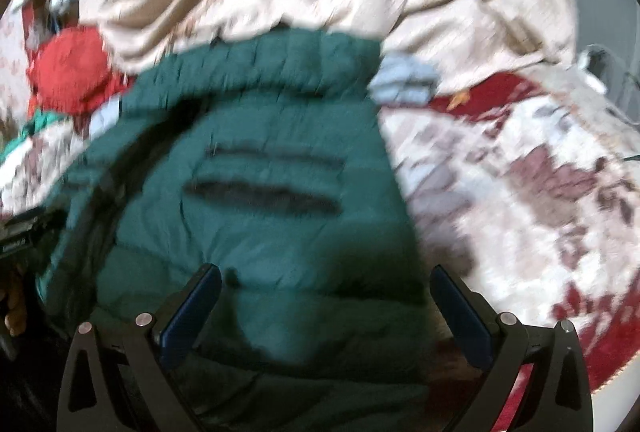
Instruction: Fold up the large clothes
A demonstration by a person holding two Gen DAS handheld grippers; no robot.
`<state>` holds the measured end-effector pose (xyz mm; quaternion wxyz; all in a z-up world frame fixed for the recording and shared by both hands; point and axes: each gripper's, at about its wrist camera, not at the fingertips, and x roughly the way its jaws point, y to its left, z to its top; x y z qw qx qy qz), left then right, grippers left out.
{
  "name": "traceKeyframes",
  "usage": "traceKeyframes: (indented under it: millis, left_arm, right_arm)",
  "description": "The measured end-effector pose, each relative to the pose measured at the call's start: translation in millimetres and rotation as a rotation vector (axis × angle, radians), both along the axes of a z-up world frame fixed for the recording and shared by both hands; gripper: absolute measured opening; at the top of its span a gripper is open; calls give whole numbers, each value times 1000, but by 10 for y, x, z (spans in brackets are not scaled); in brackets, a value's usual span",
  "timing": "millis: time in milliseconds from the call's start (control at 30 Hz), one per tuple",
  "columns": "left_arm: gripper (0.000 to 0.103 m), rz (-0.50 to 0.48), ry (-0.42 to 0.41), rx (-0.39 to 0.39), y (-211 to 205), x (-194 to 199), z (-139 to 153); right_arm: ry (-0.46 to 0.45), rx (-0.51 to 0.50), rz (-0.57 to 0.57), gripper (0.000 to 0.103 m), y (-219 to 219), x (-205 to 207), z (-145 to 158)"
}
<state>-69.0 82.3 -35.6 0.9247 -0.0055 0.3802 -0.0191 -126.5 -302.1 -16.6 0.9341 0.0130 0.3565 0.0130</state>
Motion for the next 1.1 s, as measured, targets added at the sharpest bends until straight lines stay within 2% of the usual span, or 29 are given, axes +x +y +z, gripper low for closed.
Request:
traceKeyframes:
  millis: [67,233,300,367,467,500,567,600,700,833,933,1033,1100]
  left_arm:
    - [103,42,-22,-4,176,-62,103]
    - [103,146,32,-23,649,-74,50]
    - [103,188,98,-100,831,-35,-69]
    - [102,182,156,-195,912,-1,-171]
    - [102,164,163,-229,901,17,-172]
    - [103,154,162,-237,890,11,-171]
    - [103,135,150,-254,888,-17,-150]
    - [102,131,147,-268,894,-30,-136]
    - [102,114,123,-329,933,-83,-68]
    - [102,111,144,-277,874,-95,-92]
    - [102,77,141,-268,829,-137,-95]
    - [102,15,132,-315,807,-174,-79]
    - [102,-24,141,-357,788,-160,-87]
  right_arm:
    - [-7,47,-17,103,-134,-83,10]
    - [107,138,-35,103,-353,-121,-226]
    - [166,211,-16,103,-399,-91,-354]
    - [178,212,-11,103,-389,-91,-389]
    - [171,241,21,103,-353,-105,-375]
    - [163,281,45,103,-360,-107,-364]
    - [148,443,130,103,-374,-109,-355]
    - [143,481,143,103,-367,-108,-352]
    - [187,437,105,103,-363,-51,-439]
    - [155,501,161,103,-318,-98,-358]
    - [153,482,189,103,-239,-81,-359]
    - [179,460,155,103,-233,-22,-423]
    - [164,491,195,103,-185,-24,-374]
